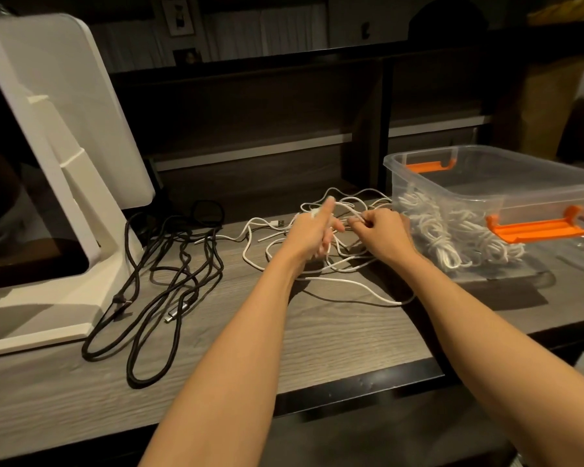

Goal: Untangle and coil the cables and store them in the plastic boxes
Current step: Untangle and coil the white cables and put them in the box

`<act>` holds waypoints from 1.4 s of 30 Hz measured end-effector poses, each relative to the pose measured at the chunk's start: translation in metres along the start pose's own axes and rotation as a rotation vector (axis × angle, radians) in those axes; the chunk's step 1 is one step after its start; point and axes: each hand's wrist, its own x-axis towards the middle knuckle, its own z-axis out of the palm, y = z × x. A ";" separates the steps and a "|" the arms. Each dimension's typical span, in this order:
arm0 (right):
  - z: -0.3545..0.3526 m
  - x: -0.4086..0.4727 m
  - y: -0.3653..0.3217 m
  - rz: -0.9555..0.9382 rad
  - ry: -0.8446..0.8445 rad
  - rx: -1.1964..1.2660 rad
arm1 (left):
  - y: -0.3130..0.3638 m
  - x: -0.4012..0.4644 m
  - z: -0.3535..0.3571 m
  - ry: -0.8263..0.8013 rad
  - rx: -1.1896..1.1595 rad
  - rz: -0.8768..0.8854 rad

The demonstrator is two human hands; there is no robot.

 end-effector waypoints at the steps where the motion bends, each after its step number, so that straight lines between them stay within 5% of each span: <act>1: -0.001 0.000 0.002 0.008 -0.018 -0.033 | -0.001 0.003 -0.001 0.110 -0.072 -0.030; 4: -0.002 -0.001 0.003 0.008 -0.062 -0.142 | -0.005 0.008 -0.003 0.233 -0.315 -0.091; 9: -0.001 -0.001 0.003 -0.017 -0.102 -0.241 | 0.002 0.002 -0.005 0.063 -0.705 -0.074; 14: 0.000 0.001 0.009 -0.041 -0.001 -0.211 | 0.002 0.000 -0.009 0.111 -1.013 -0.242; 18: -0.001 0.002 0.008 -0.088 0.061 -0.077 | 0.000 0.003 -0.013 0.166 -0.835 -0.259; 26: -0.002 -0.008 -0.015 -0.233 0.108 -0.018 | -0.002 0.001 0.002 0.042 0.140 -0.061; 32: -0.004 -0.008 -0.015 -0.225 0.210 -0.126 | 0.005 -0.003 0.006 -0.143 0.229 -0.053; 37: -0.006 -0.006 -0.010 -0.137 0.133 -0.134 | 0.002 -0.004 -0.002 -0.315 0.204 -0.006; 42: -0.001 -0.004 -0.005 -0.082 0.003 -0.255 | -0.007 0.003 -0.002 0.014 0.108 0.024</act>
